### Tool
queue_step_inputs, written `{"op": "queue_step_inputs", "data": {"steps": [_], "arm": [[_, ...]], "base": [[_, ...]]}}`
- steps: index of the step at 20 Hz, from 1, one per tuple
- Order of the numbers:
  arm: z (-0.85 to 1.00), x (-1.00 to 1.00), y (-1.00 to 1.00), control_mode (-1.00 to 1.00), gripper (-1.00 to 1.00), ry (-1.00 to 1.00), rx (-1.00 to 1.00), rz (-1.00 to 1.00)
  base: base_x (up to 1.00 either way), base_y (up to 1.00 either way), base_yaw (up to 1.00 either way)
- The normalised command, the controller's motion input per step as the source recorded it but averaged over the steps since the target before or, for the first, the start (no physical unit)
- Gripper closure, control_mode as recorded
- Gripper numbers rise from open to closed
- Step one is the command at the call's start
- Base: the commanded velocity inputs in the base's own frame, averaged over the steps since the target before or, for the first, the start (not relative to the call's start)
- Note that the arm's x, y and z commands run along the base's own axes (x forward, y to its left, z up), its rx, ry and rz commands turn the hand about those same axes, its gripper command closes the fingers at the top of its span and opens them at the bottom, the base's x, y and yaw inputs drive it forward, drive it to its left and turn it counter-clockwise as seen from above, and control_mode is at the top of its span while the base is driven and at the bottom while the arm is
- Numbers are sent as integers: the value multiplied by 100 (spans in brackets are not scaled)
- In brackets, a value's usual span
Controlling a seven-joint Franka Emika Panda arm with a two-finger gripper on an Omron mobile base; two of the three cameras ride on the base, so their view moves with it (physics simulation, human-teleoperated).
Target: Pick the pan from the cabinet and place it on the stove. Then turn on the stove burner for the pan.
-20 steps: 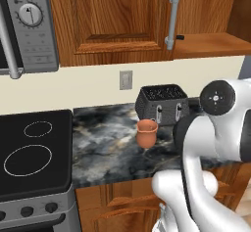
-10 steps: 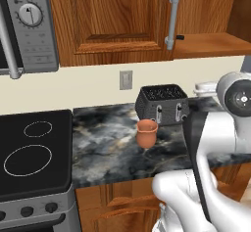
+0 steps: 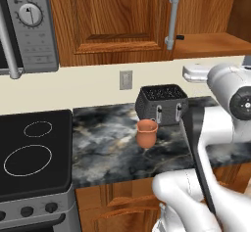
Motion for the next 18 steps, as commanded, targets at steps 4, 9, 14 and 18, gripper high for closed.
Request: {"op": "queue_step_inputs", "data": {"steps": [4,9,14,18], "arm": [[37,41,13,-100,-100,-14,6,12],[41,36,8,-100,-100,-3,0,9],[15,53,8,-100,-100,3,2,6],[0,59,13,-100,-100,11,3,0]], "base": [[0,0,0],[0,0,0],[0,0,0],[0,0,0]]}}
